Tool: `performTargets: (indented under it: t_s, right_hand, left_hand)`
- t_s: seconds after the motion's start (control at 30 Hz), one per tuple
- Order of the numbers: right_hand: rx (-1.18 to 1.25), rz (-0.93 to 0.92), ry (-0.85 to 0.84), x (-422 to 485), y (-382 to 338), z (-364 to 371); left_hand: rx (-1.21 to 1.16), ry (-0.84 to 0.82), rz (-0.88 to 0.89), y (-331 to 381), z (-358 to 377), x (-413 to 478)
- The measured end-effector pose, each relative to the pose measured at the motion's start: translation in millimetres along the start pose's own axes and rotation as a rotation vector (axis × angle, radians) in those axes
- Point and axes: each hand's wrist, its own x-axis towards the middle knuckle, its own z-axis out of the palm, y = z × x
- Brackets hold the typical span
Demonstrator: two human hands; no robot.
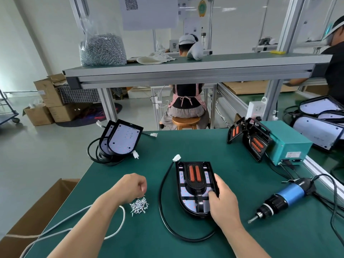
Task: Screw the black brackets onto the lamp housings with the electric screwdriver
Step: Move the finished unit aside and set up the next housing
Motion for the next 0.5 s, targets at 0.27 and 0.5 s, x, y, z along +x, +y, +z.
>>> performTargets:
  t_s: [0.27, 0.5]
  right_hand:
    - [0.002, 0.014, 0.0, -0.6, -1.4, 0.1]
    - [0.02, 0.033, 0.01, -4.5, -0.8, -1.5]
  left_hand:
    - [0.264, -0.109, 0.054, 5.8, -1.5, 9.2]
    - [0.225, -0.085, 0.075, 3.4, -3.5, 9.4]
